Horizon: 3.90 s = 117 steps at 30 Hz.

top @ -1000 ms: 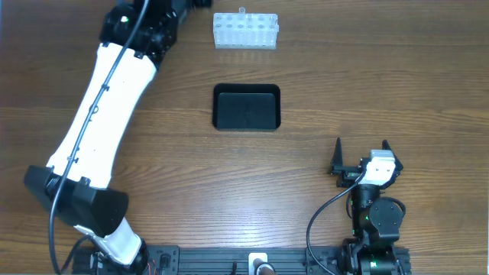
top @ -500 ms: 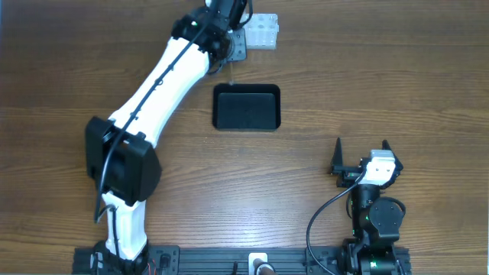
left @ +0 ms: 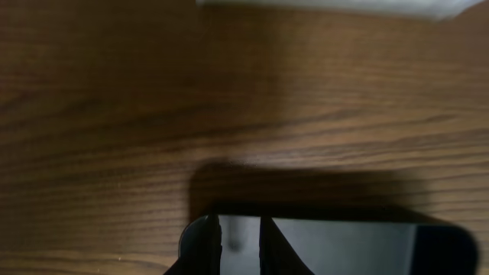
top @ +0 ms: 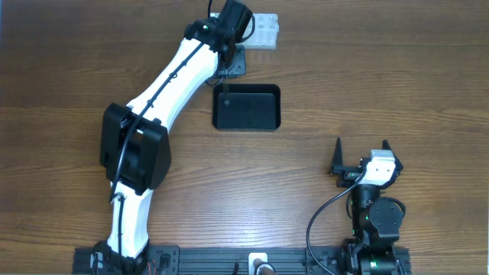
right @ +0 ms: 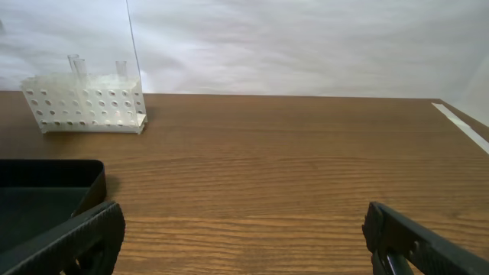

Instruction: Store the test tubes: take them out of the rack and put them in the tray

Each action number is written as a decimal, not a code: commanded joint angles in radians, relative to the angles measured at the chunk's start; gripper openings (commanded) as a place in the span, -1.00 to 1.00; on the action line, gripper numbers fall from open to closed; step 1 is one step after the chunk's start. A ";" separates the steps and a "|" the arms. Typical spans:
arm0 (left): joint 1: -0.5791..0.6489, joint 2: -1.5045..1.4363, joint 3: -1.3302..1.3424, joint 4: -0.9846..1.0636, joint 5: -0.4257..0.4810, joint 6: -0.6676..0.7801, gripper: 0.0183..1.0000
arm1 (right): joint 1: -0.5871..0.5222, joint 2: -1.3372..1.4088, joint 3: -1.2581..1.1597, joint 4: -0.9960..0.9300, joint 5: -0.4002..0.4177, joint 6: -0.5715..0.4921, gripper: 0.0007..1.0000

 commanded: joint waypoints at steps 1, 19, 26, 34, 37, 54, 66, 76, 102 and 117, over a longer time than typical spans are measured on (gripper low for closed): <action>-0.010 0.029 -0.002 -0.023 0.006 -0.004 -0.96 | -0.007 -0.010 -0.006 -0.004 -0.004 -0.004 0.99; -0.031 0.057 -0.002 -0.099 0.023 -0.004 -0.93 | -0.007 -0.010 -0.006 -0.004 -0.004 -0.004 0.99; -0.031 0.057 -0.002 -0.099 0.030 -0.004 -0.93 | -0.007 -0.010 -0.006 -0.004 -0.004 -0.004 0.99; -0.031 0.059 -0.002 -0.116 0.040 -0.004 -0.93 | -0.007 -0.010 -0.006 -0.004 -0.004 -0.004 0.99; -0.031 0.064 -0.002 -0.117 0.041 -0.005 -0.93 | -0.007 -0.010 -0.006 -0.004 -0.004 -0.004 0.98; -0.023 0.119 -0.002 -0.105 0.041 -0.005 -0.91 | -0.007 -0.010 -0.006 -0.004 -0.004 -0.004 0.99; -0.023 0.117 -0.002 -0.107 0.052 -0.004 -0.50 | -0.007 -0.010 -0.006 -0.004 -0.004 -0.004 0.98; -0.021 -0.142 -0.002 -0.131 0.021 -0.012 0.00 | -0.007 -0.010 -0.006 -0.004 -0.004 -0.004 0.98; 0.150 0.015 -0.002 0.676 0.228 0.559 1.00 | -0.007 -0.010 -0.006 -0.004 -0.004 -0.004 0.99; 0.163 0.088 -0.002 0.758 0.227 0.567 1.00 | -0.007 -0.010 -0.006 -0.004 -0.004 -0.005 0.99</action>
